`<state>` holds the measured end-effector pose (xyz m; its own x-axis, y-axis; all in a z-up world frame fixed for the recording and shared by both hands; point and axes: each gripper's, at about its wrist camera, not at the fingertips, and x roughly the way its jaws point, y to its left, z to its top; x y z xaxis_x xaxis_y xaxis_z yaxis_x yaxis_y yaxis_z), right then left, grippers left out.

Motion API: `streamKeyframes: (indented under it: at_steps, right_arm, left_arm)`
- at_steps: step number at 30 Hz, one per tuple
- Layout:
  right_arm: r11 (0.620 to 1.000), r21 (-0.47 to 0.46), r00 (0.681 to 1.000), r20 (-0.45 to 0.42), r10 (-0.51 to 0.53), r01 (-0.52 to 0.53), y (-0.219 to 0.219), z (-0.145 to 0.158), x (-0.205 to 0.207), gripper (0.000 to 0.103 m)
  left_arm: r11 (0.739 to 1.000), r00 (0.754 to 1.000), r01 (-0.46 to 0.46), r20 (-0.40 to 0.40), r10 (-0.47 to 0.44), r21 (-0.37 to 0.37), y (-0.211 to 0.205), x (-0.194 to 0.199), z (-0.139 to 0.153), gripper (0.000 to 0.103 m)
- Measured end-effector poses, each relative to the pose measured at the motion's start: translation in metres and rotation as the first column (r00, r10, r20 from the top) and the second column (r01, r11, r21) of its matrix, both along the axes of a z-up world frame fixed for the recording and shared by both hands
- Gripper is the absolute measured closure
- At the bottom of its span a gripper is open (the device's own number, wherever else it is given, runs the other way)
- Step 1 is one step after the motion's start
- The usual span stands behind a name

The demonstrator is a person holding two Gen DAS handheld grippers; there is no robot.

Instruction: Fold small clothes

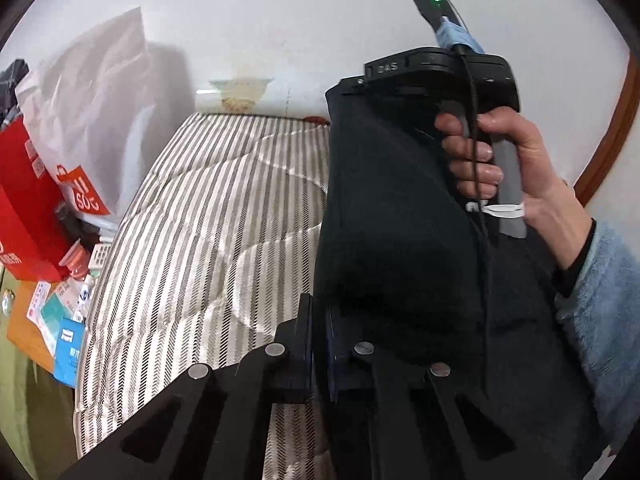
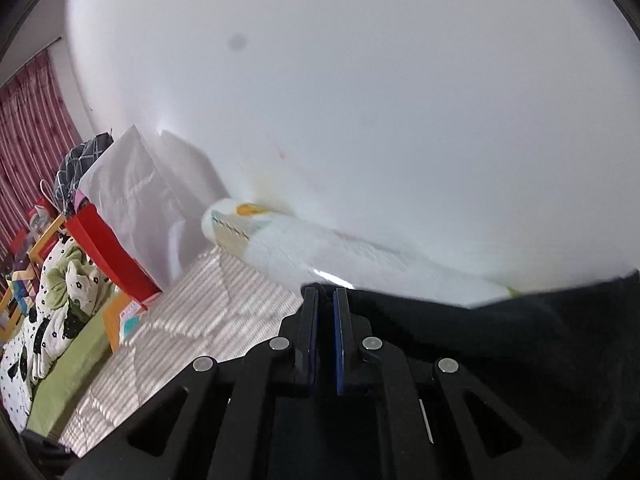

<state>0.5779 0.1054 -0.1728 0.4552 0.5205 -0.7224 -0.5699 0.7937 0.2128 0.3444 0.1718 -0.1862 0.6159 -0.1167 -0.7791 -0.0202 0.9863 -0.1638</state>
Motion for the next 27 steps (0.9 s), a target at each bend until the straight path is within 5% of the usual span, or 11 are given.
streamKeyframes:
  at_steps: [7,12,14,16,19,23,27]
  right_arm:
    - [0.999,-0.033,1.000,-0.003,-0.017,0.017,0.021,-0.020,0.002,0.093]
    - [0.997,-0.066,0.999,-0.035,-0.029,0.027,0.003,0.000,-0.010,0.063]
    - [0.995,-0.093,0.999,-0.005,-0.045,0.045,-0.015,0.013,-0.023,0.061]
    - [0.989,-0.126,0.997,0.014,-0.070,0.071,-0.041,0.029,-0.041,0.059]
    - [0.979,-0.163,0.992,0.030,-0.121,0.124,-0.098,0.045,-0.076,0.050]
    - [0.949,-0.201,0.970,0.049,-0.236,0.241,-0.186,0.054,-0.125,0.045]
    - [0.889,-0.228,0.916,0.042,-0.399,0.398,-0.286,0.054,-0.176,0.042]
  left_arm:
    - [1.000,0.999,0.000,-0.040,0.000,-0.001,0.001,0.003,-0.008,0.097]
    - [0.999,0.998,-0.015,-0.054,0.014,-0.030,0.004,0.003,-0.005,0.091]
    - [0.999,0.998,-0.019,-0.061,0.017,-0.031,0.003,0.000,-0.004,0.089]
    - [0.999,0.998,-0.023,-0.067,0.021,-0.035,0.001,-0.006,-0.001,0.082]
    - [0.999,0.998,-0.027,-0.059,0.024,-0.043,-0.005,-0.018,0.004,0.057]
    - [0.999,0.999,-0.014,-0.043,0.013,-0.029,-0.020,-0.035,0.008,0.055]
    - [1.000,0.999,-0.007,-0.038,0.006,-0.018,-0.034,-0.050,0.008,0.054]
